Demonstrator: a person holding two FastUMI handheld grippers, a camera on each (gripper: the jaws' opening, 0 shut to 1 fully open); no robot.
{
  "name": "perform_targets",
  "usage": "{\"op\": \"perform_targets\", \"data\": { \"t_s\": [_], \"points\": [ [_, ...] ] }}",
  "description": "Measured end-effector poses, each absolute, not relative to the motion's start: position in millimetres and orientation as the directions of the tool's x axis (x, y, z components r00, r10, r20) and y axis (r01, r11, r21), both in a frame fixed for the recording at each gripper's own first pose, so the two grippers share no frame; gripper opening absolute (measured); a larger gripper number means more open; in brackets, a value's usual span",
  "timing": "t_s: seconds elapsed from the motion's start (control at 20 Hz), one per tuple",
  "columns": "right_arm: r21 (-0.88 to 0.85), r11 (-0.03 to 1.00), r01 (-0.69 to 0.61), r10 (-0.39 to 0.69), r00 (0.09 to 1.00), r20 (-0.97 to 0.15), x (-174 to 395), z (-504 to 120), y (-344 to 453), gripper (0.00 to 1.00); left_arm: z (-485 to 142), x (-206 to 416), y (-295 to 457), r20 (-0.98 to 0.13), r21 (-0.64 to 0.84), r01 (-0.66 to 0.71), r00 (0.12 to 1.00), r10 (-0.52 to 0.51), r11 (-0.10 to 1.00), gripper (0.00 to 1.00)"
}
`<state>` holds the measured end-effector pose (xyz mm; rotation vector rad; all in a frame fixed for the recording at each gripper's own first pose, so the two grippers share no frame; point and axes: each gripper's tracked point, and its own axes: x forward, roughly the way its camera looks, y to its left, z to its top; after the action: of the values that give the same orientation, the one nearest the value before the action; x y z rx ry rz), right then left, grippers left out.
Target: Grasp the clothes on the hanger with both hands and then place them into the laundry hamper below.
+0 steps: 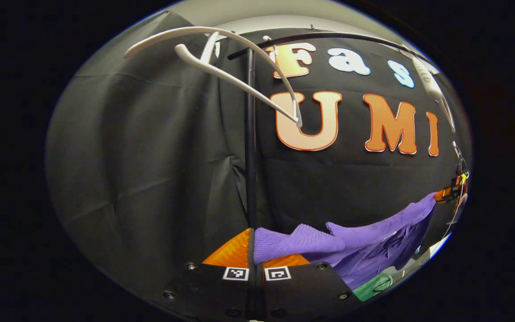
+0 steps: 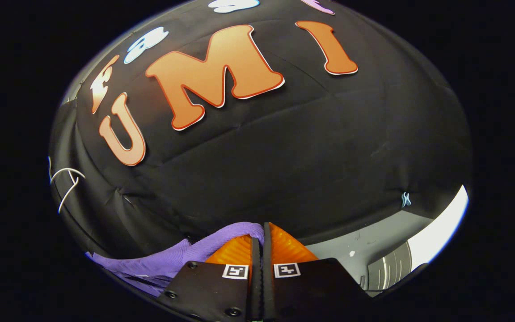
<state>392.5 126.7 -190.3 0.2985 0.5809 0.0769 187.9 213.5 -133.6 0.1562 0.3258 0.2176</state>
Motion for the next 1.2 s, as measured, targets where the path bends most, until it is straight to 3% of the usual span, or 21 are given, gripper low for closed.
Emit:
{"op": "perform_targets", "data": {
  "t_s": [0.35, 1.2],
  "points": [
    [0.277, 0.959, -0.062, 0.191, 0.864, -0.466, 334.4, -173.6, 116.0, 0.08, -131.0, 158.5, 195.8, -0.280, 0.149, -0.161, 0.940, 0.197, 0.976, 0.00],
    [0.253, 0.954, -0.159, 0.246, 0.898, -0.366, 200.1, -142.6, 116.5, 0.07, -126.7, 106.5, 65.5, -0.255, 0.047, 0.058, 0.966, -0.044, 0.997, 0.00]
  ]
}}
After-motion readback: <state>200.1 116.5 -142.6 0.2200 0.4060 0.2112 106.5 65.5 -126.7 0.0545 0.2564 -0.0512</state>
